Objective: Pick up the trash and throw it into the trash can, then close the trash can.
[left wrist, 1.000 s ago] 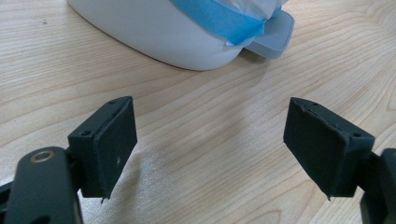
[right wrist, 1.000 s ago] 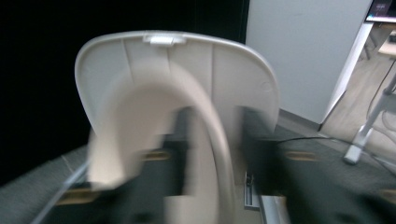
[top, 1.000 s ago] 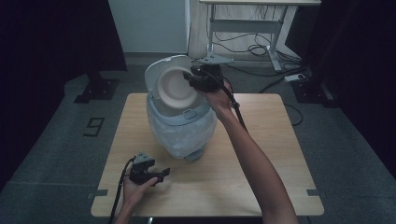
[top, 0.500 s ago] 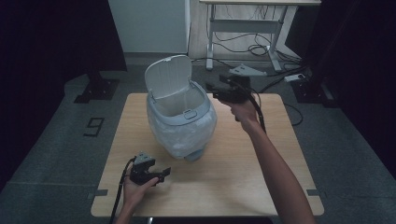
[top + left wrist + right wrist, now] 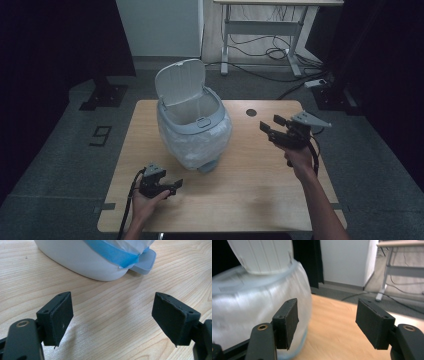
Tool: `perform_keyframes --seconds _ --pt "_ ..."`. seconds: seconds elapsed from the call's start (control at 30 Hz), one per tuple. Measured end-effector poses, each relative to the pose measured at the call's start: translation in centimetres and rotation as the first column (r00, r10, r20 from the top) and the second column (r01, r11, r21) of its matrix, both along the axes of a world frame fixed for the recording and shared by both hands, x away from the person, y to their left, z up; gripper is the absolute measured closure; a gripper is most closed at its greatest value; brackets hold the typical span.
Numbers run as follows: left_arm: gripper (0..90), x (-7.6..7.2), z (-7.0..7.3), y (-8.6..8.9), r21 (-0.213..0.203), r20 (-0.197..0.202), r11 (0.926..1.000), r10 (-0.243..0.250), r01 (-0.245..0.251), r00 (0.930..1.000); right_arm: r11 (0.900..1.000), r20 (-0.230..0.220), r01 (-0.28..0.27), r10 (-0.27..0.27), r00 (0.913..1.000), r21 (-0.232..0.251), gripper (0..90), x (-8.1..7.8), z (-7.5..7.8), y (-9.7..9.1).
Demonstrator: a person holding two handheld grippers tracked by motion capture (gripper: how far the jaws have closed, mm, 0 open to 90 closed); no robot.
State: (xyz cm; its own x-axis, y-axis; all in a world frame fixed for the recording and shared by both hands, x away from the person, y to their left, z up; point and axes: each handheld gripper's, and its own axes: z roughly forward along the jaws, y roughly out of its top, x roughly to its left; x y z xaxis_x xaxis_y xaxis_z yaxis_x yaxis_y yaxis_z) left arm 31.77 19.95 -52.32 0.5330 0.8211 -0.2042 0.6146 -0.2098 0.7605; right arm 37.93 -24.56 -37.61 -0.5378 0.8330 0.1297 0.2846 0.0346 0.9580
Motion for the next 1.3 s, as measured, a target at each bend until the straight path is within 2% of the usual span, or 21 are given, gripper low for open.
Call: perform_keyframes --seconds 0.03,0.07,0.13,0.17,0.2,0.23,0.27,0.33,0.37,0.4,0.53,0.63,0.73,0.97,1.13,1.27,1.3 --pt "17.1 0.0 0.0 0.0 0.001 -0.001 1.0000 0.000 0.000 1.0000 1.0000 -0.010 0.004 -0.004 0.9999 0.002 33.8 -0.4 -0.7 -0.5" --pt "17.1 0.0 0.0 0.0 0.001 -0.001 1.0000 0.000 0.000 1.0000 1.0000 -0.010 0.004 -0.004 0.9999 0.002 33.8 -0.4 -0.7 -0.5" --pt "17.1 0.0 0.0 0.0 0.003 0.000 1.0000 0.001 -0.001 1.0000 0.9999 -0.027 0.013 -0.013 0.9995 -0.006 33.8 -1.2 -2.1 -1.4" --pt "17.1 0.0 0.0 0.0 0.002 -0.001 1.0000 0.002 -0.002 1.0000 0.9996 -0.048 0.019 -0.020 0.9986 -0.022 33.8 -1.9 -3.4 -2.1" --pt "17.1 0.0 0.0 0.0 0.004 0.002 1.0000 0.003 -0.003 1.0000 0.9994 -0.058 0.018 -0.020 0.9981 -0.031 33.7 -2.3 -4.1 -2.4" --pt "17.1 0.0 0.0 0.0 0.004 0.002 1.0000 0.003 -0.003 1.0000 0.9994 -0.058 0.018 -0.020 0.9981 -0.031 33.7 -2.3 -4.1 -2.4" --pt "17.1 0.0 0.0 -0.1 0.005 0.001 1.0000 0.004 -0.004 1.0000 0.9988 -0.078 0.018 -0.021 0.9967 -0.046 33.7 -3.0 -5.5 -2.8" --pt "17.1 -0.1 0.0 -0.1 0.005 0.002 1.0000 0.004 -0.004 1.0000 0.9986 -0.084 0.016 -0.020 0.9963 -0.050 33.7 -3.3 -5.9 -2.9" --pt "17.1 -0.1 0.0 -0.1 0.005 0.002 1.0000 0.005 -0.005 1.0000 0.9984 -0.098 0.017 -0.022 0.9949 -0.055 33.7 -3.9 -7.0 -3.1" --pt "17.1 -0.1 0.0 -0.1 0.005 0.002 1.0000 0.005 -0.005 1.0000 0.9984 -0.098 0.017 -0.022 0.9949 -0.055 33.7 -3.9 -7.0 -3.1" --pt "17.1 -0.1 0.1 0.0 0.005 0.007 1.0000 0.008 -0.008 0.9999 0.9983 -0.142 0.015 -0.023 0.9895 -0.057 33.7 -4.7 -9.5 -3.6" --pt "16.5 -0.2 0.2 0.0 -0.004 0.016 0.9999 0.015 -0.015 0.9998 0.9985 -0.161 0.025 -0.032 0.9864 -0.048 33.8 -4.8 -10.4 -4.0" --pt "15.3 -0.2 0.4 0.2 -0.022 0.029 0.9995 0.021 -0.021 0.9994 0.9977 -0.161 0.026 -0.036 0.9863 -0.063 33.8 -4.9 -10.6 -4.2" --pt "14.1 -0.3 1.0 0.6 -0.044 0.055 0.9980 0.048 -0.045 0.9974 0.9979 -0.176 0.031 -0.040 0.9836 -0.058 33.8 -5.1 -11.2 -4.5" --pt "14.3 -0.4 1.9 0.8 -0.059 0.078 0.9971 0.053 -0.048 0.9955 0.9971 -0.188 0.036 -0.048 0.9810 -0.067 33.8 -5.5 -11.9 -4.6" --pt "14.5 -0.2 3.5 1.2 -0.069 0.115 0.9958 0.068 -0.061 0.9910 0.9970 -0.197 0.043 -0.055 0.9788 -0.065 33.8 -5.6 -12.3 -4.9" --pt "14.5 -0.2 3.5 1.2 -0.069 0.115 0.9958 0.068 -0.061 0.9910 0.9970 -0.197 0.043 -0.055 0.9788 -0.065 33.8 -5.6 -12.3 -4.9"
